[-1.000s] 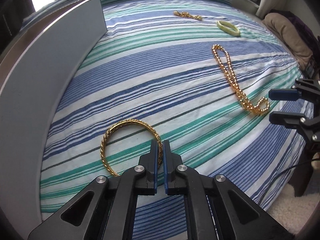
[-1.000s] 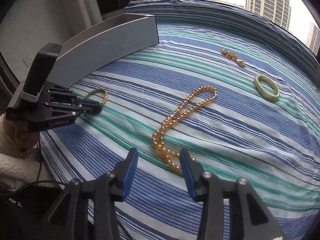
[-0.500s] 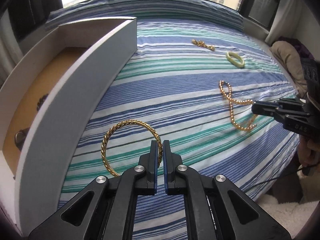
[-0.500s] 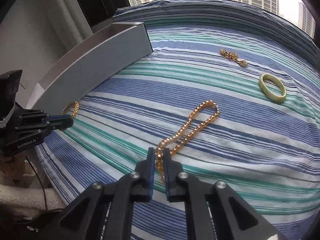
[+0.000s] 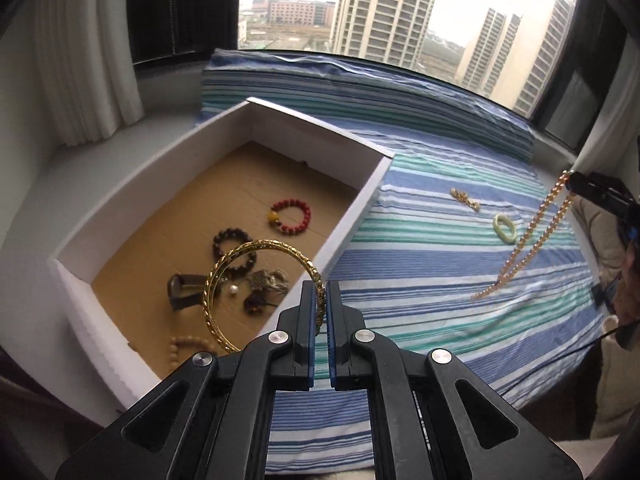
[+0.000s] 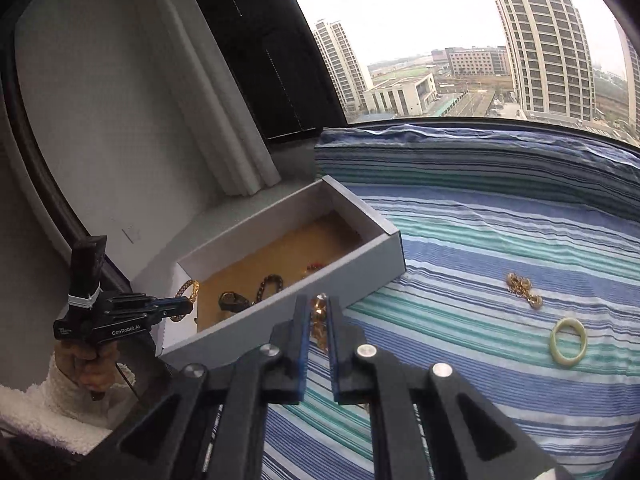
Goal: Organize jewelry
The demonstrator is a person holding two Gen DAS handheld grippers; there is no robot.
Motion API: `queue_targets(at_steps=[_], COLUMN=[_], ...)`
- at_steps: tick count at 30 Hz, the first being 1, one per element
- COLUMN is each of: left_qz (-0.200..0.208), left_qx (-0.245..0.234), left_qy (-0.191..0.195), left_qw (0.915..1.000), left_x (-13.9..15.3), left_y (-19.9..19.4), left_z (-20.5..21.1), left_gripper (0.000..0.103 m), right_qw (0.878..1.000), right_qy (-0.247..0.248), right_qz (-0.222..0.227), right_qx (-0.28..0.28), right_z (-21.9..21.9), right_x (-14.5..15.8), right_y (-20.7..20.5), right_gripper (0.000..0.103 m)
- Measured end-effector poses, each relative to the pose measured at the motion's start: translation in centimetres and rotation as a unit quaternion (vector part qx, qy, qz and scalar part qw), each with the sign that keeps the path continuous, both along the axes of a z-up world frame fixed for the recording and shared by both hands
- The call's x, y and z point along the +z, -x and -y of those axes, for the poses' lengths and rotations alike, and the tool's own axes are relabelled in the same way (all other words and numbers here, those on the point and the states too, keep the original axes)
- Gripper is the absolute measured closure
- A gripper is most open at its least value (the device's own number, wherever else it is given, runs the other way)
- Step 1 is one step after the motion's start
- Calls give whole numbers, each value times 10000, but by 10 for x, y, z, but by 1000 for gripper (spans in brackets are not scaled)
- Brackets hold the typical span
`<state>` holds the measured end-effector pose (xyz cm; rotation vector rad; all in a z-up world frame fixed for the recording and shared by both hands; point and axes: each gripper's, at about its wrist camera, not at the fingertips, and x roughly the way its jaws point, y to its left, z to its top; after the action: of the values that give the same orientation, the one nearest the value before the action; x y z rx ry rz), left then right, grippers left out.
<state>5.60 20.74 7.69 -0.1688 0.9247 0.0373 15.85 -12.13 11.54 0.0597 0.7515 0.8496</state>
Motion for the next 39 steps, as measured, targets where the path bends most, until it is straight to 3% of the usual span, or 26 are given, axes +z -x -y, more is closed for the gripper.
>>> queue_targets(at_steps=[6, 11, 16, 23, 29, 30, 31, 32, 34, 36, 37, 38, 39], left_qz=[-208, -412, -638, -952, -1030, -1050, -1095, -1101, -933, -745, -658, -556, -448], left_qx=[727, 1184, 1468, 1730, 2033, 2101, 2151, 2183, 2219, 2170, 2132, 2079, 1999], left_qy=[-118, -212, -198, -189, -235, -190, -118, -52, -77, -223, -241, -202, -144], left_qw=[9971, 9919, 9869, 9801, 9734, 9718, 9704, 9696, 9706, 9731, 9745, 9764, 9787], left_x=[7, -14, -48, -87, -111, -114, -117, -117, -109, -96, -89, -83, -76], left_y=[-21, -44, -67, -95, -112, -113, -113, -112, -104, -96, -93, -88, -82], left_z=[-73, -119, -147, -166, -177, -180, -182, -183, -181, -173, -169, -163, -154], left_gripper=[101, 100, 100, 100, 97, 94, 80, 59, 38, 34, 32, 29, 27], right_qw=[9985, 9972, 9974, 9966, 9942, 9942, 9942, 9944, 9951, 9950, 9949, 9948, 9949], right_qy=[-369, -501, -263, 312, 744, 768, 795, 810, 746, 672, 654, 642, 650], right_qz=[268, 64, 46, 57, 201, 186, 114, 31, 12, 157, 246, 339, 400], right_qx=[291, 554, 666, 766, 746, 729, 716, 681, 653, 723, 730, 713, 655], right_z=[-64, -133, -203, -295, -338, -340, -342, -341, -335, -323, -316, -306, -295], right_x=[56, 68, 50, -5, -47, -51, -56, -57, -54, -42, -36, -30, -26], right_y=[-36, -69, -99, -139, -142, -141, -141, -141, -137, -127, -122, -116, -110], right_gripper=[95, 95, 95, 95, 93, 93, 85, 71, 68, 67, 62, 48, 41])
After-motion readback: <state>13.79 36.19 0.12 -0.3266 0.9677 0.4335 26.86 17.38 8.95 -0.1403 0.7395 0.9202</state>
